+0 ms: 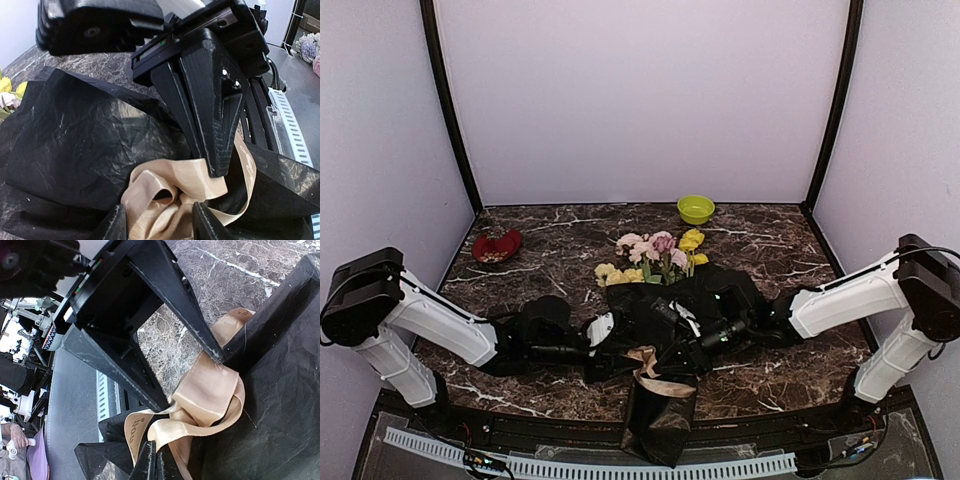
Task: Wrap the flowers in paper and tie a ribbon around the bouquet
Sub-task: Cross the half-tied ribbon over the folded bouquet.
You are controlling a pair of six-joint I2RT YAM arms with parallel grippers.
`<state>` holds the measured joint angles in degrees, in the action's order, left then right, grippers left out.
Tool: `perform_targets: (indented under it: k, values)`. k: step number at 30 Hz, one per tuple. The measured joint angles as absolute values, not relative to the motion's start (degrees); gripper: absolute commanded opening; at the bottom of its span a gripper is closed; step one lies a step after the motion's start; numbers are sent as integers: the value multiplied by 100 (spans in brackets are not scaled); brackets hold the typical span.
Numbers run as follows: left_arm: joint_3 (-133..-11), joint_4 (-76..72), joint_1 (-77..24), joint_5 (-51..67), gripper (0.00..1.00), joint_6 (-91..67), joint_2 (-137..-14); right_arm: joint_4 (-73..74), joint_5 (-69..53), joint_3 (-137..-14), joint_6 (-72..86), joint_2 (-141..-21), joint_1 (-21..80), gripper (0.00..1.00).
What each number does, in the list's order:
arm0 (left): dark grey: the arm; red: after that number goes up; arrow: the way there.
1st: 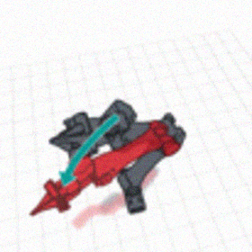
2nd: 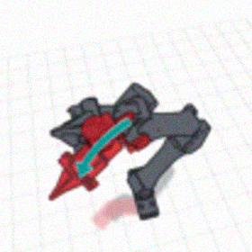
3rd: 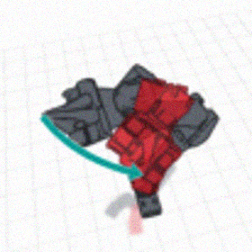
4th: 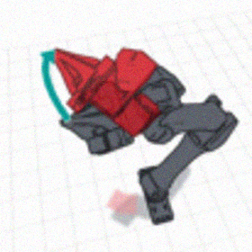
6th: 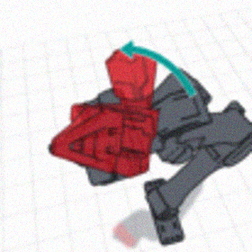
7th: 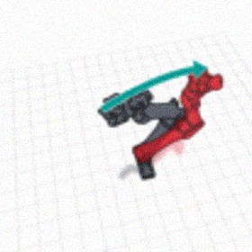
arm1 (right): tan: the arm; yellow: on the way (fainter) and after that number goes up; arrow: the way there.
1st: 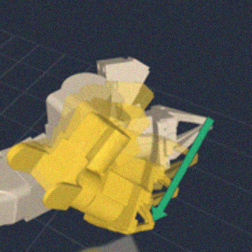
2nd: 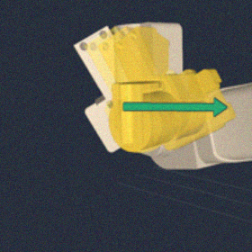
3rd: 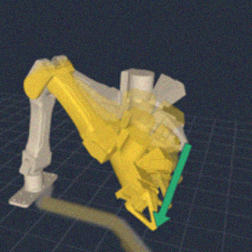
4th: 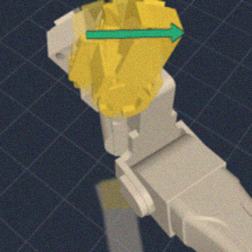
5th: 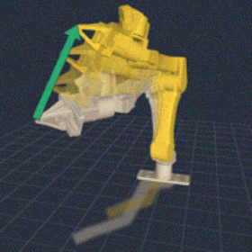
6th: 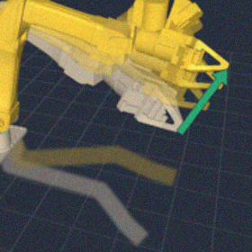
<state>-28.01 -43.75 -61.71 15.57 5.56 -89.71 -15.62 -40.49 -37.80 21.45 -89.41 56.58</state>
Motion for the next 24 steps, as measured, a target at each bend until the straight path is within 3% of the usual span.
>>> perform_targets:
  k: [4, 8, 9, 15, 24]
  values:
    - [-2805, -4593, -6171, 1533, 29, 554, -9011, -1514, -4049, -3780, 2143, -8938, 5655, 2]
    - [-2805, -4827, -6169, 1566, 2, 510, -9015, -1494, -4051, -3780, 2141, -8938, 5647, 2]
    - [-2805, -4893, -6169, 1564, 0, 532, -9021, -1492, -4051, -3780, 2141, -8938, 5636, 2]
    - [-2692, -5247, -6169, 1529, 0, 423, -9030, -1457, -4049, -3780, 2123, -8932, 5605, 2]
    - [-2344, -5588, -6169, 591, 0, 180, -9004, -1382, -4049, -3780, 2112, -8840, 5570, 2]
